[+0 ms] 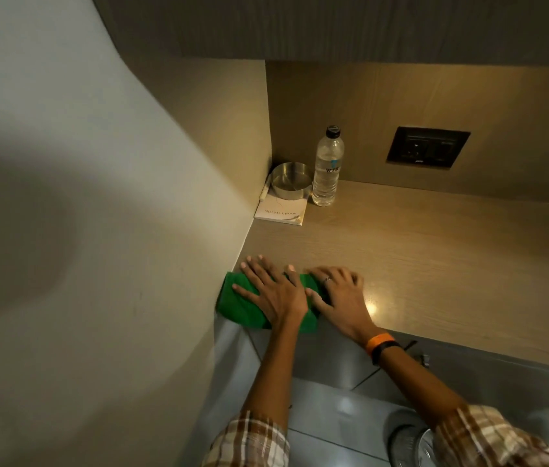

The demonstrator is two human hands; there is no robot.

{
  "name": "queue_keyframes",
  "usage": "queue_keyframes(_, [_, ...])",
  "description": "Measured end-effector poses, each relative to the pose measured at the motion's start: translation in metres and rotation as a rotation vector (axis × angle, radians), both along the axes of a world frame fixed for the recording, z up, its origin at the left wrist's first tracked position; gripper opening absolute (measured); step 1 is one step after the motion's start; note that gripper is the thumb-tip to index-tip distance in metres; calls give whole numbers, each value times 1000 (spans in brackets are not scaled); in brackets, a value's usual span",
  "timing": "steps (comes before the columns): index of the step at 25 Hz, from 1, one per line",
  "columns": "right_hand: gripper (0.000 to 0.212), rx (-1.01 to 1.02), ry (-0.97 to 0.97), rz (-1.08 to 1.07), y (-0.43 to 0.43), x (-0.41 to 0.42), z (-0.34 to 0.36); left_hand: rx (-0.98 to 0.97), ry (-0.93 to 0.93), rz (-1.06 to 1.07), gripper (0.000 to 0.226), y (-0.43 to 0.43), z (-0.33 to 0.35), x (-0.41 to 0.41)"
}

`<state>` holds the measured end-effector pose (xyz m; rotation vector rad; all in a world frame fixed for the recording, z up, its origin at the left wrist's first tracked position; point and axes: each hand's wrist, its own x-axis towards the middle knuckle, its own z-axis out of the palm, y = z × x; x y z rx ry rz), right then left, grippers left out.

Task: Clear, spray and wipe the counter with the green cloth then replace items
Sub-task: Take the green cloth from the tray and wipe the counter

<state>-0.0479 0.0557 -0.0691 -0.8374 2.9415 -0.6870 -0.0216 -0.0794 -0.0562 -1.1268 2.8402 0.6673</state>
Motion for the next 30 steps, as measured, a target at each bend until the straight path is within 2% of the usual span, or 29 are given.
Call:
queue_keyframes(3, [57, 87, -11, 51, -3, 5, 0, 182, 33, 27, 69, 7, 10, 11])
queue_keyframes(6, [55, 88, -13, 77, 17, 1, 4, 260, 14, -42, 74, 9, 17, 27])
queue_keyframes(11, [45, 98, -142, -46, 65, -7, 23, 28, 161, -316, 66, 18, 9, 57])
queue_keyframes(13, [43, 132, -169, -122, 100, -4, 31, 17, 136, -473, 55, 23, 9, 53])
queue_keyframes(15, [34, 54, -233, -176, 143, 8, 40, 0, 128, -678, 40, 37, 12, 42])
queue_keyframes(17, [20, -200, -371, -228, 189, 27, 48, 149, 186, -851, 32, 62, 15, 32])
queue_keyframes(19, [20, -439, -462, -327, 239, 49, 54, 447, 206, -912, 27, 100, 20, 24])
queue_keyframes(22, [10, -702, -511, -459, 315, 80, 55, 820, 207, -870, 12, 179, 32, 16])
queue_keyframes(24, [12, -862, -563, -527, 357, 92, 51, 1024, 216, -794, 4, 232, 38, 16])
queue_keyframes(25, [15, -931, -584, -588, 382, 97, 49, 1107, 200, -761, 8, 264, 40, 17])
queue_keyframes(28, [18, -1002, -558, -816, 465, 105, 33, 1236, 112, -738, 37, 355, 30, 25])
queue_keyframes(30, [9, -950, -502, -942, 525, 107, 15, 1203, 110, -763, 34, 415, 9, 33])
